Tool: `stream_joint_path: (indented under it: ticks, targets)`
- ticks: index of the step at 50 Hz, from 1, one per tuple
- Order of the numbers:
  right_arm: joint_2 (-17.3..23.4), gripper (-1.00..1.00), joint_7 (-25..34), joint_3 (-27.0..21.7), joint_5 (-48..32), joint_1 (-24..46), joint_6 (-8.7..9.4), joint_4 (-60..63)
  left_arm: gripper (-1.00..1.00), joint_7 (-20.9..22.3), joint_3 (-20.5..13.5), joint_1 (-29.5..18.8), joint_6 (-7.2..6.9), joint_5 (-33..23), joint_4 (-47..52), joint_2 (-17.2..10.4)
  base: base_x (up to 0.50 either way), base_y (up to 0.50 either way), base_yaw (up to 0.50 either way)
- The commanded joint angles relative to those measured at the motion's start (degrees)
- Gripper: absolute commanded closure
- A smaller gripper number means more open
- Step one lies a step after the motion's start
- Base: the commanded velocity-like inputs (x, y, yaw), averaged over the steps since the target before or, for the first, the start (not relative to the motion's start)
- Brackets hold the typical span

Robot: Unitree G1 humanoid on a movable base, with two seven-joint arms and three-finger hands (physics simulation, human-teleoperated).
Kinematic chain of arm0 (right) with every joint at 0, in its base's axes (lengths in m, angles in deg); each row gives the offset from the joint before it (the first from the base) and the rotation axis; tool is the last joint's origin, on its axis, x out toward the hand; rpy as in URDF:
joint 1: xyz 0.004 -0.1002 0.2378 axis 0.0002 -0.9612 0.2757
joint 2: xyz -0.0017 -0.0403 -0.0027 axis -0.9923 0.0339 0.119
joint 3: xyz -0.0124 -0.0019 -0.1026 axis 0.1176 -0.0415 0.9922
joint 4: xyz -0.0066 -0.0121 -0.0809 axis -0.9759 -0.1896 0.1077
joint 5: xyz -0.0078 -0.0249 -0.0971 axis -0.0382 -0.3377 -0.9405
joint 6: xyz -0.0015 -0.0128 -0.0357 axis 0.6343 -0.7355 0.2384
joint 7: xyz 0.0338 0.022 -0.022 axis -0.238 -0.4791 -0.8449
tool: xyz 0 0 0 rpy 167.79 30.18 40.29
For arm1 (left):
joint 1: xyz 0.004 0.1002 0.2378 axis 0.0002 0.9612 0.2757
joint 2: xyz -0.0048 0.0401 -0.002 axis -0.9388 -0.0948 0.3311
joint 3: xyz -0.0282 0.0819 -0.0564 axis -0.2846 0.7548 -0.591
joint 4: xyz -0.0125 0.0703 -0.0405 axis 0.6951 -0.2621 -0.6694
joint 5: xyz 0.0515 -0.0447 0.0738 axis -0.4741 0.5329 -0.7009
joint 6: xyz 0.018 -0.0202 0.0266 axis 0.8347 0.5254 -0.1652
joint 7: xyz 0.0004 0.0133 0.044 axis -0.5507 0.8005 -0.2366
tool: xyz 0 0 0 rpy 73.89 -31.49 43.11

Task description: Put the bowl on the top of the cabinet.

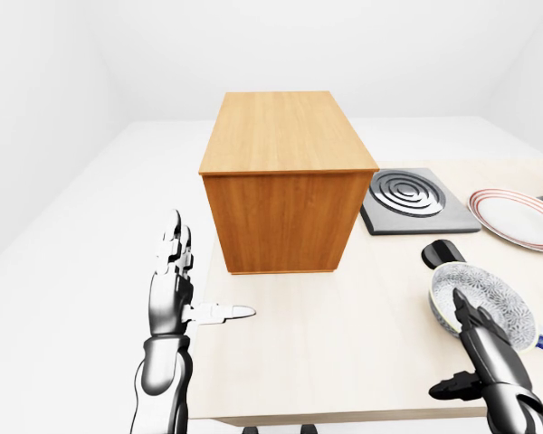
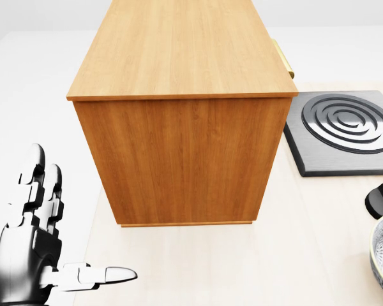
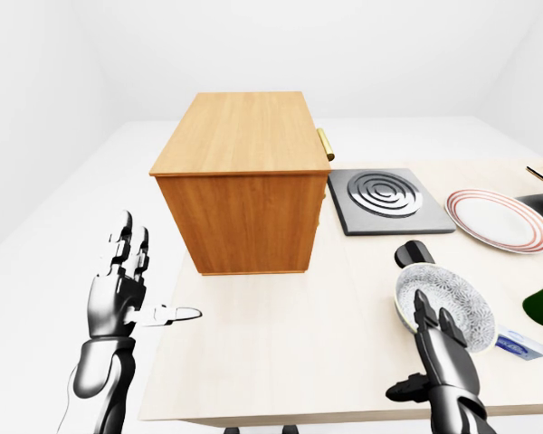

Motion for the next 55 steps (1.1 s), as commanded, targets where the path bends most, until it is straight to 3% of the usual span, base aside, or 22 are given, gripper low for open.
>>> stream_joint_path:
  ticks: [1,8,9,10,11,30,34,37,41,43,48,51,54,55]
  targets:
    - [2.1,-1.00,-1.6,1.4,-3.5,0.3,0.00,-5.9,-1.00,-0.1,0.0,-0.2,0.00,0.0,-0.3,0.0,0.00,0.00,0.00]
    - [5.3,-1.00,-1.9,1.5,-4.1,1.8,0.00,-10.5,-1.00,0.0,0.1,-0.2,0.00,0.0,-0.7,0.0,0.00,0.00,0.00]
    - [6.0,-0.80,-2.8,1.6,-4.1,2.3,0.00,-12.0,-1.00,0.0,0.2,0.0,0.00,-0.1,-0.3,0.0,0.00,0.00,0.00]
    - [6.3,0.24,-3.0,1.6,-4.0,2.5,0.00,-12.3,-1.00,0.0,0.2,0.1,0.00,-0.1,-0.1,0.0,0.00,0.00,0.00]
    - [6.6,1.00,-3.2,1.7,-3.9,2.5,0.00,-12.8,-1.00,0.0,0.3,0.1,0.00,-0.1,0.1,0.0,0.00,0.00,0.00]
    - [6.8,1.00,-2.5,0.8,-3.7,1.7,0.00,-10.5,-1.00,0.5,0.5,0.2,0.00,0.1,-0.4,-0.1,0.00,0.00,0.00]
    - [6.2,1.00,2.0,-1.9,-1.4,2.2,0.00,-4.5,-1.00,0.6,0.5,0.2,0.00,0.1,-0.5,-0.1,0.00,0.00,0.00]
    - [5.8,1.00,11.4,-6.3,4.3,3.8,0.00,7.1,-1.00,0.5,0.4,0.1,0.00,0.1,-0.4,-0.1,0.00,0.00,0.00]
    - [5.8,1.00,19.6,-10.0,8.6,6.5,0.00,15.8,-1.00,0.5,0.5,0.1,0.00,0.1,-0.6,-0.1,0.00,0.00,0.00]
    - [7.1,1.00,24.5,-12.1,11.1,8.8,0.00,21.1,-1.00,0.5,0.5,0.1,0.00,0.1,-0.4,-0.1,0.00,0.00,0.00]
    - [10.5,1.00,25.5,-13.9,13.9,13.2,0.00,26.9,-1.00,0.4,0.4,0.0,0.00,0.1,-0.3,-0.1,0.00,0.00,0.00]
    - [14.9,1.00,25.5,-13.7,14.2,17.4,0.07,27.4,-1.00,0.3,0.4,-0.2,0.00,0.1,-0.6,0.0,0.00,0.00,0.00]
    - [18.5,1.00,25.5,-12.7,13.9,20.4,2.90,25.9,-1.00,0.2,0.3,-0.3,0.00,0.1,-0.7,0.0,0.00,0.00,0.00]
    - [21.5,1.00,25.5,-11.5,13.2,23.5,4.95,23.8,-1.00,0.1,0.3,-0.5,0.00,0.1,-1.2,0.0,0.00,0.00,0.00]
